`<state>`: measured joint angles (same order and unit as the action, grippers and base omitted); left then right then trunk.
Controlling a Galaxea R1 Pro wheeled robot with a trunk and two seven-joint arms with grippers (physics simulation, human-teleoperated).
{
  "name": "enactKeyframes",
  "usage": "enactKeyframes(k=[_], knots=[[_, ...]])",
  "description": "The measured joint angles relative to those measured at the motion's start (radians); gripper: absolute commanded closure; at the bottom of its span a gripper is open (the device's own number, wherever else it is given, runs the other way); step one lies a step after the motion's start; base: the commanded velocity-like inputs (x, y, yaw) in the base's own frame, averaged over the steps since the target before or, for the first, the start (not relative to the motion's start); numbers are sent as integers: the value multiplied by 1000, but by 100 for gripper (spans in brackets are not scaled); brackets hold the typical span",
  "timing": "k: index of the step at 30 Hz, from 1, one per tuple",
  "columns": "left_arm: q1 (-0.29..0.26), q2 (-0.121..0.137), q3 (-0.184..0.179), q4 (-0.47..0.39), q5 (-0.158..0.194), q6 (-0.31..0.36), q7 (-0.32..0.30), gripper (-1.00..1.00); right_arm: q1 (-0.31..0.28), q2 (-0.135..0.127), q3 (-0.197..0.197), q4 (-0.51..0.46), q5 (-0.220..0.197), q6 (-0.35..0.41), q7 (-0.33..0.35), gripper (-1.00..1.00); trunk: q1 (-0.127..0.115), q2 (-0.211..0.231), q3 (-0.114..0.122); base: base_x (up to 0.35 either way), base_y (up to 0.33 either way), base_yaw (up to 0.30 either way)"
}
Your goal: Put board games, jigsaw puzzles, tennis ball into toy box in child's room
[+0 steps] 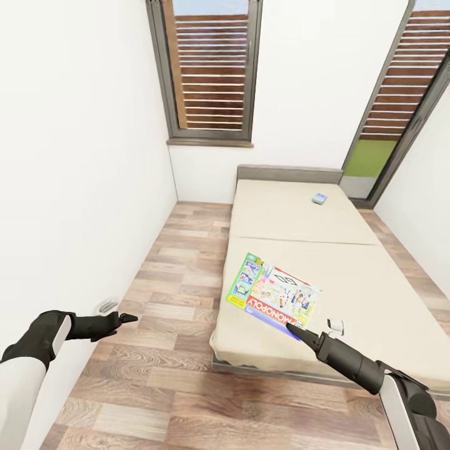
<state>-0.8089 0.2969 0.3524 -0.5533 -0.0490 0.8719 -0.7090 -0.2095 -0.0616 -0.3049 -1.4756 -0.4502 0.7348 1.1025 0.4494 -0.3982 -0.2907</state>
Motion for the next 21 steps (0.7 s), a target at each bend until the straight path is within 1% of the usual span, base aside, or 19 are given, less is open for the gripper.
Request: enactKeyframes(k=[13,21], knots=[[0,-2,0,0,-1,-1,1,-100,0,-1,-2,0,0,4,1,100,0,0,21,0,0,0],[0,-3,0,0,-1,-1,2,-100,0,-2,-4,0,-1,5,1,100,0,0,22,0,0,0]])
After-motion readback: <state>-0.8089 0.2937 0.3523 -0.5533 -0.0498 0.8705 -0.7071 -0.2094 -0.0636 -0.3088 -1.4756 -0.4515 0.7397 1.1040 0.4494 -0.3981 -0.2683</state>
